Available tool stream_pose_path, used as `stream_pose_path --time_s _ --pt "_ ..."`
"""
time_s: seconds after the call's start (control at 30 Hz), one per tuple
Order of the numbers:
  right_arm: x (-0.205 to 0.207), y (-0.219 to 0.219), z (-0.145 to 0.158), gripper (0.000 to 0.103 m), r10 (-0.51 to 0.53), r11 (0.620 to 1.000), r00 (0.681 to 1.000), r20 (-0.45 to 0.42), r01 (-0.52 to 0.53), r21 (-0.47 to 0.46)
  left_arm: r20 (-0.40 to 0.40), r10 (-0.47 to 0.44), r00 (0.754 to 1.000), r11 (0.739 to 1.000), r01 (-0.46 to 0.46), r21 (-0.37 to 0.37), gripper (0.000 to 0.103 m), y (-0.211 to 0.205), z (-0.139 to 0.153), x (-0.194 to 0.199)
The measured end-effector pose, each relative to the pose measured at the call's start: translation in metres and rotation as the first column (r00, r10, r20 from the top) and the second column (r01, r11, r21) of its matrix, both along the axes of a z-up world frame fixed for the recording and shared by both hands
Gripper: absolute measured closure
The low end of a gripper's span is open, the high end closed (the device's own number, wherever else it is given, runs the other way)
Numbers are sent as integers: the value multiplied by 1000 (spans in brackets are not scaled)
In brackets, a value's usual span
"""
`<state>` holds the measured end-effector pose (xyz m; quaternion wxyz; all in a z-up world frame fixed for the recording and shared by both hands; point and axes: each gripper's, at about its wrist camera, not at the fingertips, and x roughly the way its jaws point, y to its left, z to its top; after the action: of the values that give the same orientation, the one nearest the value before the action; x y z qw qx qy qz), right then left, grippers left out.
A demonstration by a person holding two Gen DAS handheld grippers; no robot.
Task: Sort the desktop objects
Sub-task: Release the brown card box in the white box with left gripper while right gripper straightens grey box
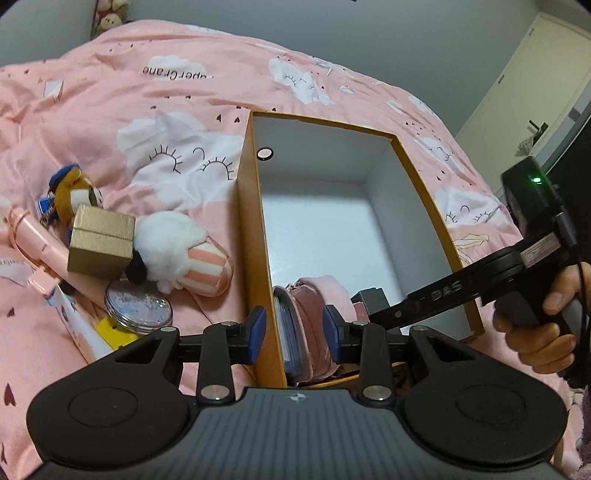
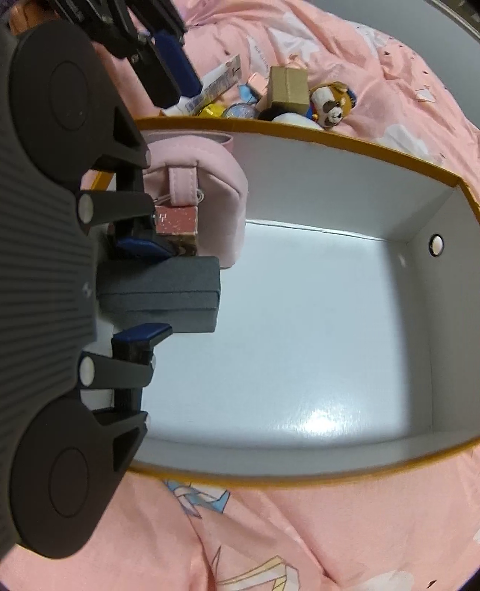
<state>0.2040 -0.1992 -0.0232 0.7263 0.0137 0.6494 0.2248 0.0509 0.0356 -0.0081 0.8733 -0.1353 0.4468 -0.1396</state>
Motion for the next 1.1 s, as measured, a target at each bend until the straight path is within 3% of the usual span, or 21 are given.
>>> stream_pose_path --time_s 0.1,0.17,0.27,0.57,0.67,0.73,0.8,1.1 --pt "0 -6 9 52 15 999 1000 -19 -14 50 -11 6 1000 1000 -7 -25 65 4 -3 1" --pt "-3 -6 16 40 45 996 999 -14 -44 81 -18 11 1000 999 -12 -43 65 7 -5 2" --pt "-9 -1 18 29 93 991 996 7 -94 101 -24 13 1000 998 -14 -65 65 9 -6 2" --pt "-7 6 -11 28 79 990 994 -74 -70 123 -86 4 996 981 -20 -193 65 20 -22 7" --pt "-5 1 -17 33 33 990 995 -96 -19 142 -97 3 995 975 -25 -221 65 22 -26 10" --pt "-2 -4 -21 39 -24 983 990 -141 49 175 -91 -8 996 975 -12 -221 58 22 -27 11" --pt "0 -8 -23 39 -80 970 978 -195 121 209 -84 -16 996 977 -2 -211 57 19 -26 11" --pt "-9 -4 -29 38 -87 979 984 -155 113 172 -87 -16 996 981 -1 -192 57 17 -27 10"
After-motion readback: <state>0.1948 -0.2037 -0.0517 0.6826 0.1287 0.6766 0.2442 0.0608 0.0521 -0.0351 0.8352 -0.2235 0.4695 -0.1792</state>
